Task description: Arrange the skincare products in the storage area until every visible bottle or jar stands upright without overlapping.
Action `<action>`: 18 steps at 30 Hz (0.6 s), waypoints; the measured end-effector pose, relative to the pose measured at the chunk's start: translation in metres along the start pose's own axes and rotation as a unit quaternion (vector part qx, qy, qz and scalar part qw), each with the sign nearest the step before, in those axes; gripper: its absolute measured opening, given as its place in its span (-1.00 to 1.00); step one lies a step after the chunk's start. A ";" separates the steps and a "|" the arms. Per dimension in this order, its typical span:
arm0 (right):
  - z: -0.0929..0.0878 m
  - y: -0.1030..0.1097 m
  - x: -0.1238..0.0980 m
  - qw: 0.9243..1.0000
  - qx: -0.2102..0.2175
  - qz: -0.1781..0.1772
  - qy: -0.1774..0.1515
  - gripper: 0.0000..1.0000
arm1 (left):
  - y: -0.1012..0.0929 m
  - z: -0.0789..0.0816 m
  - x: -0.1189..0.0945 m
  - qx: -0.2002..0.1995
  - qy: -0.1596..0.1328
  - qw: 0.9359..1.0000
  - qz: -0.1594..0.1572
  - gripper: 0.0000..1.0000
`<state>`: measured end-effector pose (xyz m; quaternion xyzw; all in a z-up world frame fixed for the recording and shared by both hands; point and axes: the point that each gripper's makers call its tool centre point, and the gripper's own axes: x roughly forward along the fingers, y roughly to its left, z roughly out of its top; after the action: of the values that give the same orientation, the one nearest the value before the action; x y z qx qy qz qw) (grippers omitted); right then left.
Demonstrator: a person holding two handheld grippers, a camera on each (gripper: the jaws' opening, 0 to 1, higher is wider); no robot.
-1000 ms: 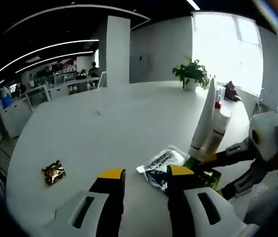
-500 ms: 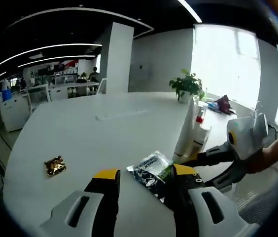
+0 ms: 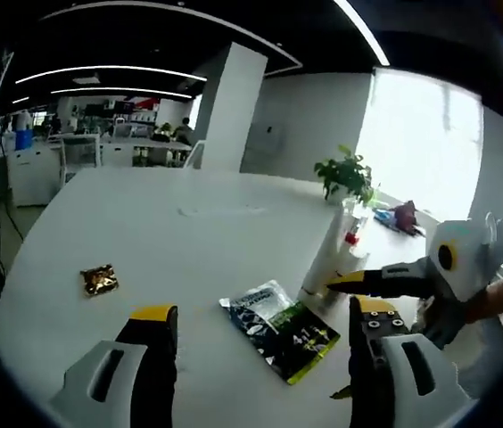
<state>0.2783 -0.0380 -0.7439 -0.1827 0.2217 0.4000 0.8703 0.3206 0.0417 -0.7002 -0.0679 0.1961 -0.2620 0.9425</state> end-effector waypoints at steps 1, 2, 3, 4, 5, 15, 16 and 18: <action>0.004 0.000 -0.005 1.000 0.000 -0.002 -0.008 0.80 | -0.001 -0.001 -0.002 0.012 0.003 1.000 0.007 0.82; 0.007 0.000 -0.008 1.000 -0.002 -0.002 -0.011 0.82 | -0.002 -0.003 -0.004 0.022 0.007 1.000 0.008 0.91; 0.009 0.000 -0.012 1.000 -0.006 -0.001 -0.011 0.86 | -0.002 -0.003 -0.004 0.028 0.009 1.000 0.006 0.98; 0.010 0.000 -0.015 1.000 -0.005 0.000 -0.013 0.90 | -0.004 -0.004 -0.006 0.027 0.013 1.000 0.003 0.98; 0.012 -0.001 -0.019 1.000 0.000 0.001 -0.015 0.94 | -0.004 -0.005 -0.007 0.027 0.016 0.999 0.002 0.98; 0.026 -0.018 -0.050 0.999 0.013 -0.014 -0.035 0.99 | -0.027 0.002 -0.031 0.048 0.008 0.999 -0.013 0.98; 0.026 -0.020 -0.052 0.999 0.015 -0.015 -0.038 0.99 | -0.028 0.003 -0.032 0.049 0.007 0.999 -0.012 0.98; 0.028 -0.025 -0.057 0.998 0.019 -0.027 -0.044 0.99 | -0.030 0.006 -0.036 0.056 0.003 0.998 -0.011 0.98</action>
<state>0.2716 -0.0744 -0.6869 -0.1540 0.1855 0.3802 0.8929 0.2811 0.0349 -0.6763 -0.0159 0.1834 -0.2830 0.9413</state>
